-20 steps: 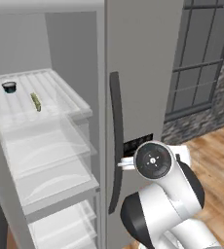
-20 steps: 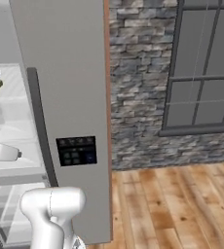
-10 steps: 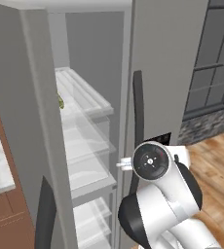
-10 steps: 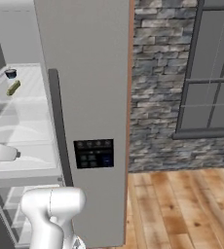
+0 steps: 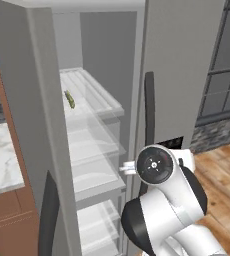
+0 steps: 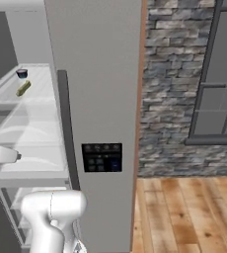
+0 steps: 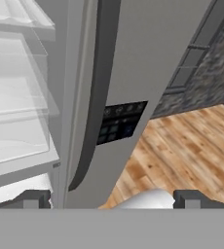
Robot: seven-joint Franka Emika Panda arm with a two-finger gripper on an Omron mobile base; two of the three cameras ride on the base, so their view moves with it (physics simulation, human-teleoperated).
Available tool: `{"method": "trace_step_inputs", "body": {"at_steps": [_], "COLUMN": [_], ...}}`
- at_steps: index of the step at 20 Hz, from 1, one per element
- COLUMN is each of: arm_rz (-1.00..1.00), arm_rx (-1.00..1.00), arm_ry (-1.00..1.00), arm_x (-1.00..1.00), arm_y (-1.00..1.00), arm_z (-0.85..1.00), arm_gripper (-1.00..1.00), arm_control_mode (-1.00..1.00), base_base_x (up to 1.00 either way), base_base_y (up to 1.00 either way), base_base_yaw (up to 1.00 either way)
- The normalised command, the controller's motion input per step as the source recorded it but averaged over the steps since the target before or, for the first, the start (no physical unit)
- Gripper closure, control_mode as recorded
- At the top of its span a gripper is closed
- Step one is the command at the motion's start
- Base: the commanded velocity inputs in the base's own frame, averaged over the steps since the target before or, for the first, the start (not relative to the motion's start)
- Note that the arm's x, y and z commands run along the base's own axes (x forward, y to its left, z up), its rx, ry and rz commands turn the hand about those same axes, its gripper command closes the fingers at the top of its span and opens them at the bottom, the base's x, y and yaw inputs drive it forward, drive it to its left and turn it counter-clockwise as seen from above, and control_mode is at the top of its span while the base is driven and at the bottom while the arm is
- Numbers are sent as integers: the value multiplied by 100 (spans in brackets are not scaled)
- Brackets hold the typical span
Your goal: Pick the egg and butter from the fridge and place them by the bowl for mixing.
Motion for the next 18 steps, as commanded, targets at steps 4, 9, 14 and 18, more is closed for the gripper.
{"method": "trace_step_inputs", "body": {"at_steps": [4,9,14,18], "arm_rz": [0,0,0,0], "arm_rx": [0,0,0,0], "arm_ry": [0,0,0,0], "arm_x": [0,0,0,0], "arm_y": [0,0,0,0], "arm_z": [0,0,0,0], "arm_gripper": [-100,-100,-100,-100], "arm_control_mode": [100,100,100,100], "base_base_x": [0,0,0,0], "base_base_y": [3,1,29,0], "base_base_yaw": [16,0,0,0]}}
